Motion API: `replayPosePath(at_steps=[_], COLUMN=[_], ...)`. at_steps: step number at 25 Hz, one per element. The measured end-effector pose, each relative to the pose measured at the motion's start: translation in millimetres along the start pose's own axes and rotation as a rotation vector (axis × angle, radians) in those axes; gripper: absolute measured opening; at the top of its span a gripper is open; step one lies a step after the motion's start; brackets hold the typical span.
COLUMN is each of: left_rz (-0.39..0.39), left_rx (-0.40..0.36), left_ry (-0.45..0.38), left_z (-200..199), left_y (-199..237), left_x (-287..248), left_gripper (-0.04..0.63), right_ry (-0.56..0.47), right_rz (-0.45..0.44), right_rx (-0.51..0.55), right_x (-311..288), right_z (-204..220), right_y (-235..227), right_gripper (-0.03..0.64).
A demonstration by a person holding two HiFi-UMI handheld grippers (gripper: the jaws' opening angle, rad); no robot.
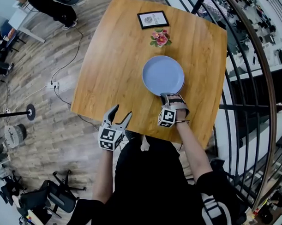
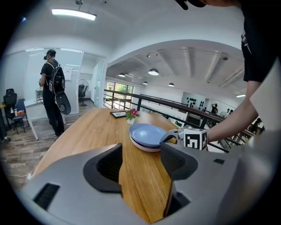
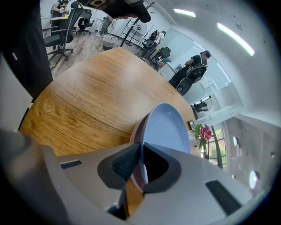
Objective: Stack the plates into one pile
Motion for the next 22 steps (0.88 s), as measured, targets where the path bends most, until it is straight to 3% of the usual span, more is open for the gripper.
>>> replayPosePath(at_steps=[11,17,22], left_rz=[-0.008,-0.006,0.004], left_rx=[-0.006,0.000,-0.017], left_ry=[0.010,0.012,0.009], left_z=[-7,-11,-16], left_y=[-20,-33,-39], left_x=[-22,-32,-36], left_gripper=[0.287,0.288,0.288], right_ry=[-0.043,-0.060,-0.069], right_rz=[-0.010,-0.052,-0.048], right_rx=[-0.004,-0.117,-0.151], right_x=[2,0,2], right_z=[10,12,14], right_y=[-1,-1,-3], right_gripper=[0.045,0.101,0.110])
Point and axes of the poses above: the fingertips, and each gripper's own axes: x backward along the fingers, y to its left, z out of its underside, the point moved 4 cm from there along x, backward along the fingers, and after that the axes turned 5 degrees about -x, right-handed, at the moved point
